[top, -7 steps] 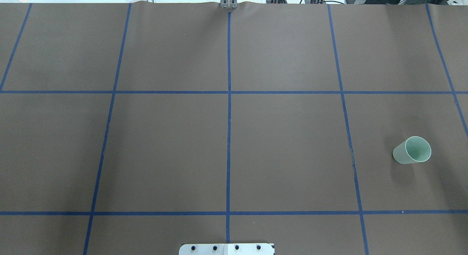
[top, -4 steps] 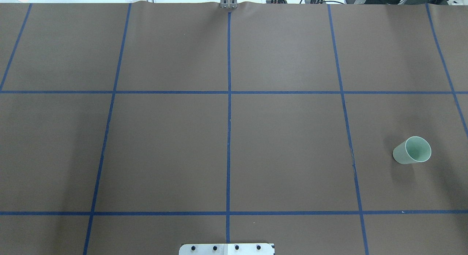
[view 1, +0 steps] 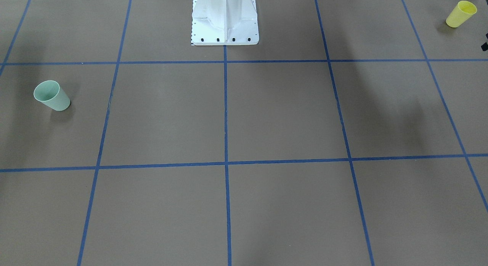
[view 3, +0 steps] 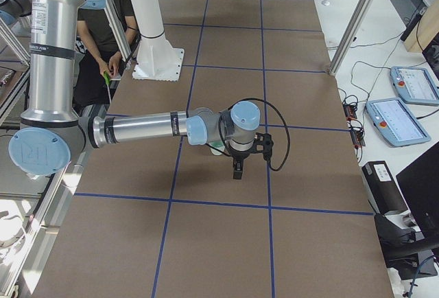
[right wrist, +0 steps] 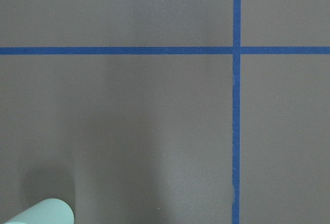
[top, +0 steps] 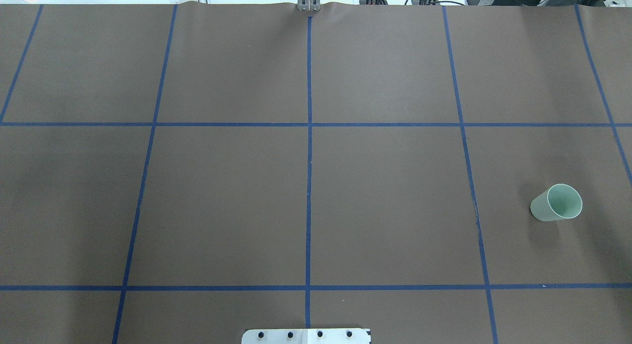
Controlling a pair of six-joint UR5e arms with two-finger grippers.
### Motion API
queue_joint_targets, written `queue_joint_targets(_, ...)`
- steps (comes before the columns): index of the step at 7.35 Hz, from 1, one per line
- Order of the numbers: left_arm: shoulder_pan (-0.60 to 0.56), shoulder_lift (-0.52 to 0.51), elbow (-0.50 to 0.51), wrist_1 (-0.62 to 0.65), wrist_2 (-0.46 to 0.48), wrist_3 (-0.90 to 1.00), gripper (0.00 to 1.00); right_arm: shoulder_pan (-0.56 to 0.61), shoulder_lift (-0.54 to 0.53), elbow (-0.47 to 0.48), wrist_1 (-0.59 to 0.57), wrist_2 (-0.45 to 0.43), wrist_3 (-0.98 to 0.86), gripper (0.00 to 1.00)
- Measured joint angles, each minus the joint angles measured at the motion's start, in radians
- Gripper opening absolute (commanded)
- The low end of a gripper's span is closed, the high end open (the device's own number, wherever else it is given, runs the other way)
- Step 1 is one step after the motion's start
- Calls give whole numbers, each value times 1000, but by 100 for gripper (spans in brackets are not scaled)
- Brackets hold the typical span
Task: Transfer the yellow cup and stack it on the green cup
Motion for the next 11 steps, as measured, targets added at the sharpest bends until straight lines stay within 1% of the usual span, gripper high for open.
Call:
queue_joint_targets(1,2,24,0,-35,17,-125,100,-2,2,-18,19,29,0,100)
queue_joint_targets(3,8,31,-1,-56,41,-436,100,-8,3,-58,88,51,3,100)
queue_joint_targets(5,29,-1,-1,-69,60,-756,100,-43,5,-71,114,49,3,100)
queue_joint_targets(6,74,-35,-1,-69,85,-893,100,-58,5,-72,118,48,4,100)
queue_joint_targets(8,198,-80,2,-65,181,-1155,100,-70,6,-70,121,48,2,100)
queue_joint_targets(9,274,-85,4,-53,264,-1277,100,-76,6,-71,131,48,2,100)
queue_joint_targets(11,462,-79,8,-4,449,-1558,100,-94,6,-84,174,43,2,100)
